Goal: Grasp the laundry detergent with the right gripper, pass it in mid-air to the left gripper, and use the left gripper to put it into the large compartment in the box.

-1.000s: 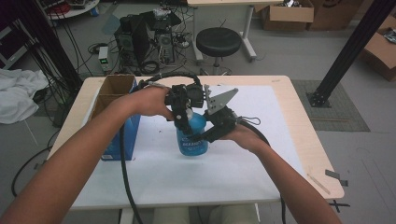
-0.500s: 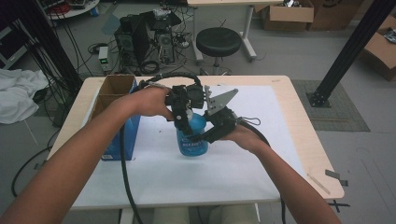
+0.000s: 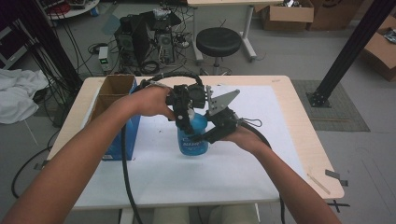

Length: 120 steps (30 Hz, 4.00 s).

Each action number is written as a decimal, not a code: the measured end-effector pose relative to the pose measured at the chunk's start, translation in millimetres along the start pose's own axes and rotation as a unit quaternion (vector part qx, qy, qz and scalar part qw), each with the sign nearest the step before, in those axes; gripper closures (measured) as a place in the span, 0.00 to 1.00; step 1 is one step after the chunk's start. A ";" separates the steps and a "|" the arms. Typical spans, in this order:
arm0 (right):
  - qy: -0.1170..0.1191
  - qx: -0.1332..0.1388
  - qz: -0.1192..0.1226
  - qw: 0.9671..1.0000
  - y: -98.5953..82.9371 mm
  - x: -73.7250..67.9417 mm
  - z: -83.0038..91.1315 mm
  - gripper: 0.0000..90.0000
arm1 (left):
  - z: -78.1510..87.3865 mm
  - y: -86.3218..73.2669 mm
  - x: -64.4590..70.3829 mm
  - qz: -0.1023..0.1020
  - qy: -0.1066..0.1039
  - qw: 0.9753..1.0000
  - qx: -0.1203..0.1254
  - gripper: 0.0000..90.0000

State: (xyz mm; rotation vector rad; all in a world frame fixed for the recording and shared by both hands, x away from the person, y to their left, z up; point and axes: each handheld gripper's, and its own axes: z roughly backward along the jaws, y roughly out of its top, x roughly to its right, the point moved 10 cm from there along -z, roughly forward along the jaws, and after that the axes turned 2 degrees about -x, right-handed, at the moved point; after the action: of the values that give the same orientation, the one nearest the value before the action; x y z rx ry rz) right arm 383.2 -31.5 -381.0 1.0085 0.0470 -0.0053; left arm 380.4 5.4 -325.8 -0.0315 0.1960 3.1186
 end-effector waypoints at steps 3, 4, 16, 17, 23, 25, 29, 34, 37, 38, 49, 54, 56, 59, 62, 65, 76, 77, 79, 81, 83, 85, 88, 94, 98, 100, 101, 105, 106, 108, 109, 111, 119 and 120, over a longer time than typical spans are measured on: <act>-0.005 0.001 -0.004 1.000 0.3 -0.7 1.8 0.37 | 1.2 0.4 1.4 0.001 -0.002 1.000 -0.002 0.42; -0.013 0.004 -0.009 1.000 0.7 0.3 3.3 0.33 | 1.8 0.4 1.8 0.003 -0.003 1.000 -0.002 0.42; -0.038 -0.019 -0.057 0.997 -21.0 0.5 37.7 0.21 | 17.7 -8.1 -5.0 0.045 0.015 0.999 0.007 0.42; -0.043 -0.026 -0.061 0.997 -24.1 0.7 42.2 0.20 | 19.9 -9.1 -5.9 0.054 0.018 0.998 0.006 0.42; -0.069 -0.062 -0.081 0.992 -42.9 0.1 74.3 0.18 | 38.9 -13.9 -14.6 0.114 0.041 0.993 0.004 0.42; -0.082 -0.079 -0.086 0.990 -49.8 0.3 87.2 0.18 | 46.1 -15.9 -18.0 0.131 0.049 0.990 0.006 0.42; -0.099 -0.105 -0.098 0.985 -59.8 -0.3 109.0 0.17 | 57.6 -18.7 -23.1 0.169 0.054 0.984 0.011 0.42; -0.119 -0.136 -0.114 0.977 -73.4 0.6 131.5 0.17 | 70.0 -22.6 -33.5 0.241 0.066 0.968 0.018 0.42; -0.129 -0.161 -0.116 0.972 -82.7 0.5 141.4 0.17 | 77.1 -25.1 -40.8 0.274 0.078 0.958 0.023 0.42; -0.132 -0.169 -0.114 0.970 -85.3 0.5 143.5 0.17 | 80.3 -25.8 -43.6 0.289 0.083 0.953 0.028 0.42; -0.143 -0.222 -0.131 0.955 -105.1 -3.3 165.8 0.18 | 108.0 -42.4 -60.2 0.396 0.104 0.912 0.034 0.42; -0.143 -0.241 -0.129 0.951 -104.7 -5.7 171.9 0.18 | 121.1 -50.4 -66.0 0.439 0.113 0.891 0.037 0.42; -0.142 -0.255 -0.129 0.948 -105.5 -6.4 174.8 0.18 | 126.8 -52.9 -67.5 0.451 0.118 0.884 0.035 0.42; -0.143 -0.271 -0.128 0.943 -107.0 -6.3 178.4 0.18 | 138.5 -57.0 -69.8 0.466 0.126 0.875 0.040 0.42; -0.147 -0.272 -0.127 0.943 -106.2 -5.7 180.6 0.18 | 150.6 -62.0 -70.7 0.484 0.126 0.865 0.044 0.42; -0.148 -0.271 -0.124 0.943 -106.9 -5.2 181.4 0.18 | 161.9 -66.2 -71.6 0.504 0.133 0.852 0.047 0.42; -0.146 -0.259 -0.114 0.948 -104.2 -4.1 177.4 0.18 | 193.1 -87.7 -66.7 0.549 0.150 0.820 0.050 0.42; -0.146 -0.259 -0.114 0.948 -104.2 -4.1 177.4 0.18 | 194.9 -90.5 -66.0 0.555 0.151 0.816 0.052 0.42; -0.144 -0.259 -0.113 0.948 -105.2 -3.9 175.8 0.18 | 197.7 -97.3 -63.8 0.569 0.151 0.806 0.054 0.42; -0.142 -0.261 -0.111 0.948 -105.8 -4.7 174.5 0.18 | 199.0 -105.5 -61.1 0.587 0.153 0.793 0.054 0.42; -0.141 -0.260 -0.107 0.949 -105.8 -5.3 174.1 0.18 | 199.7 -112.4 -59.1 0.597 0.155 0.786 0.053 0.42; -0.143 -0.257 -0.106 0.950 -105.4 -5.2 174.7 0.18 | 199.0 -120.2 -57.1 0.606 0.154 0.778 0.053 0.42; -0.144 -0.254 -0.104 0.951 -105.9 -5.4 175.0 0.18 | 195.5 -130.5 -55.2 0.620 0.152 0.768 0.054 0.42; -0.143 -0.255 -0.106 0.950 -108.4 -5.9 173.0 0.18 | 189.9 -149.1 -53.6 0.637 0.156 0.753 0.050 0.42; -0.142 -0.251 -0.105 0.952 -108.6 -5.0 172.0 0.18 | 187.1 -158.3 -52.6 0.646 0.160 0.744 0.053 0.42; -0.142 -0.251 -0.105 0.952 -109.3 -5.0 171.8 0.18 | 183.6 -164.5 -52.4 0.651 0.161 0.740 0.054 0.42; -0.142 -0.250 -0.106 0.952 -109.5 -4.9 171.5 0.18 | 182.0 -166.5 -52.4 0.654 0.161 0.737 0.055 0.42; -0.142 -0.247 -0.105 0.953 -109.4 -4.9 169.5 0.18 | 173.3 -177.6 -52.6 0.664 0.166 0.727 0.049 0.42; -0.142 -0.247 -0.105 0.953 -109.5 -5.0 169.2 0.18 | 171.4 -180.1 -52.2 0.665 0.167 0.727 0.047 0.42; -0.141 -0.246 -0.106 0.953 -110.1 -5.0 169.5 0.18 | 167.8 -185.2 -50.9 0.667 0.166 0.725 0.044 0.42; -0.142 -0.247 -0.108 0.953 -110.5 -4.9 169.9 0.18 | 166.2 -187.8 -50.3 0.669 0.165 0.723 0.044 0.42; -0.143 -0.244 -0.108 0.953 -110.6 -4.1 170.1 0.18 | 162.1 -193.1 -49.4 0.672 0.165 0.721 0.047 0.42; -0.143 -0.240 -0.111 0.954 -109.9 -3.9 167.3 0.18 | 133.2 -210.0 -46.5 0.677 0.154 0.719 0.047 0.42; -0.143 -0.240 -0.109 0.954 -109.9 -3.9 166.7 0.18 | 130.0 -211.2 -46.3 0.677 0.152 0.719 0.047 0.42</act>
State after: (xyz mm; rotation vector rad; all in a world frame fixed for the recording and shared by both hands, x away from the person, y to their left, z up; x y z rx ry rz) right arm 382.6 -231.1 -385.0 0.5045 -0.1025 -0.3274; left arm 428.0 230.5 -222.3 -0.7296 0.6291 4.5317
